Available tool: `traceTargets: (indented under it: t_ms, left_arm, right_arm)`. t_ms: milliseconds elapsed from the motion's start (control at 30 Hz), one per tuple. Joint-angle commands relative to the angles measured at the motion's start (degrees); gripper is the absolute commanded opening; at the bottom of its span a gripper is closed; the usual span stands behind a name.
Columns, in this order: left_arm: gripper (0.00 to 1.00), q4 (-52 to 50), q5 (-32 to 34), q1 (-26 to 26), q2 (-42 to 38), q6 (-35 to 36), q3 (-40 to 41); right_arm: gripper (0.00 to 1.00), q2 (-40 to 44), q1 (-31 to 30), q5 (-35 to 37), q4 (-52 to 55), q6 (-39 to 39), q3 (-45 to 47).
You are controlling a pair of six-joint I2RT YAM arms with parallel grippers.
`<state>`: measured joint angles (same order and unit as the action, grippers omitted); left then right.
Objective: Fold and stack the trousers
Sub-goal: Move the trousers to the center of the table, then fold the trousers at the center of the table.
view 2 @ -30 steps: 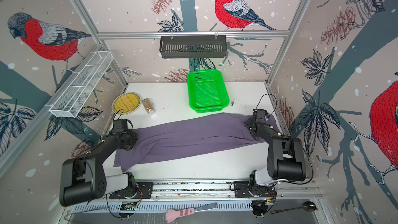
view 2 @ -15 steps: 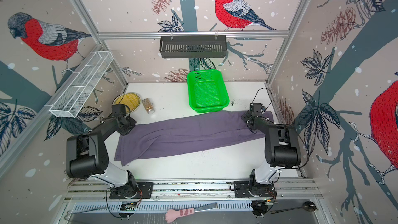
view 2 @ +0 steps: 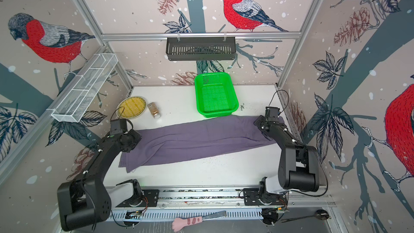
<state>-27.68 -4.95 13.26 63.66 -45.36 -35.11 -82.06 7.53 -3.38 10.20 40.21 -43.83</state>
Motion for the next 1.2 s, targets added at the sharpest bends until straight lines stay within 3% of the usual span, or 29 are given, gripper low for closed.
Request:
traceTargets:
  t_ms: [0, 167, 367, 667, 1067, 1167]
  left_arm:
    - [0.35, -2.09, -4.53, -0.33, -4.14, -5.03, 4.75]
    - [0.35, -1.31, -2.78, -0.34, -6.88, -6.67, 9.72]
    - [0.3, 3.95, 2.63, -0.12, -3.68, -8.27, 14.97]
    - [0.25, 4.76, 9.9, 0.8, 5.24, -1.92, 6.84]
    - [0.25, 7.56, 5.63, 0.89, 14.21, 0.72, 0.36]
    - [0.26, 5.41, 6.57, 0.89, 12.1, 0.92, -0.6]
  right_arm:
    - [0.66, 2.21, 2.79, -0.21, 4.61, -2.29, 2.32]
    - [0.65, 2.75, 5.04, 0.05, 2.83, -0.07, 6.64]
    - [0.65, 0.09, 6.91, 1.56, -0.6, 0.66, 9.86]
    - [0.65, -5.47, 6.37, 0.65, -4.19, -0.72, 5.9]
    - [0.66, -9.52, 3.61, -2.47, -3.42, -2.76, -2.92]
    - [0.66, -6.62, 3.59, 1.2, -0.43, -2.59, -4.34]
